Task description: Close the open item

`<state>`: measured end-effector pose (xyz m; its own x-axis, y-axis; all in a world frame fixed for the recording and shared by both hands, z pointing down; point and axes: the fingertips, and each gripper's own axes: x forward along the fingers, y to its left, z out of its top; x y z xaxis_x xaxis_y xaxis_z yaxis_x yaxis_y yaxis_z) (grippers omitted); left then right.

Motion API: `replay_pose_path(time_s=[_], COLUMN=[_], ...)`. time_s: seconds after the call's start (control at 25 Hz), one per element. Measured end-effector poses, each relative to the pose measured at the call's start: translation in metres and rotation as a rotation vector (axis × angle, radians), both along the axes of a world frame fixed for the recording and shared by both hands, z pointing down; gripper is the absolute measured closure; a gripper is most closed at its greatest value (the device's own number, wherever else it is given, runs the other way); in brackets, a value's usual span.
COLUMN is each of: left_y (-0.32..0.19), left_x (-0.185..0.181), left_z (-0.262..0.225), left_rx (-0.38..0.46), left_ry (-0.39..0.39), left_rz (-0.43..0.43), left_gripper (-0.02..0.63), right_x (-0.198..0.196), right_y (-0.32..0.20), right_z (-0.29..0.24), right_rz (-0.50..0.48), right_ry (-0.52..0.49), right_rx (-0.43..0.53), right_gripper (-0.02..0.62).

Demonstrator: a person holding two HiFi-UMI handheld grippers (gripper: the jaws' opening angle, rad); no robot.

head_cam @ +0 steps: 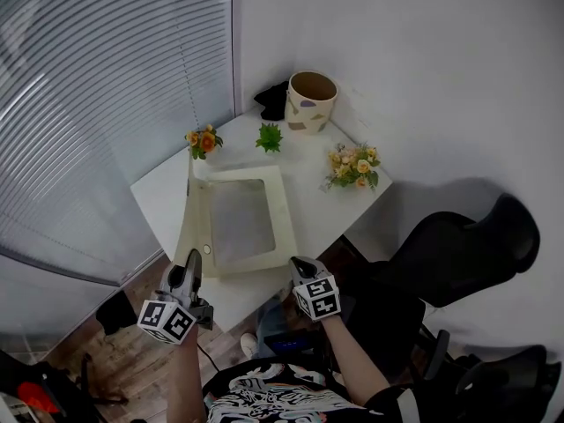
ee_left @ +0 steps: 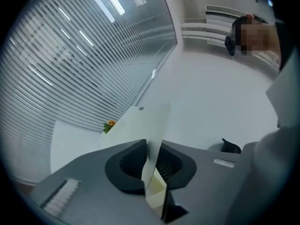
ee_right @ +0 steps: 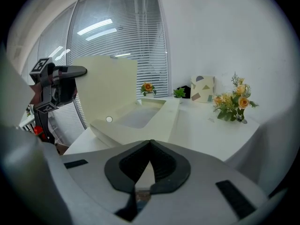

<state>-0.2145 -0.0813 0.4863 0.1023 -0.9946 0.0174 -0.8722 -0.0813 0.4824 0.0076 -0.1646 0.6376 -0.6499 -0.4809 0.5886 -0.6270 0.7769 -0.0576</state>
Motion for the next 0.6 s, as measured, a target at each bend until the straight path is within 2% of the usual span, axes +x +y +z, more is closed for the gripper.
replay_pose_path(time_s=[0.12, 0.6], left_y=[-0.008, -0.037], left_x=[0.020, 0.074], left_z=[0.001, 0.017], left_rx=[-0.005, -0.070], left_ry=[-0.011, -0.039], left_rz=[0.073, 0.255], left_gripper=[0.569, 0.561], right_x=[0.000, -0.001], right_y=[0.001, 0.002], right_z=[0.000, -0.001], right_rz=[0.000, -0.007], right_ry=[0.000, -0.007], right_rx=[-0.004, -0.012], right_gripper=[0.592, 0.592])
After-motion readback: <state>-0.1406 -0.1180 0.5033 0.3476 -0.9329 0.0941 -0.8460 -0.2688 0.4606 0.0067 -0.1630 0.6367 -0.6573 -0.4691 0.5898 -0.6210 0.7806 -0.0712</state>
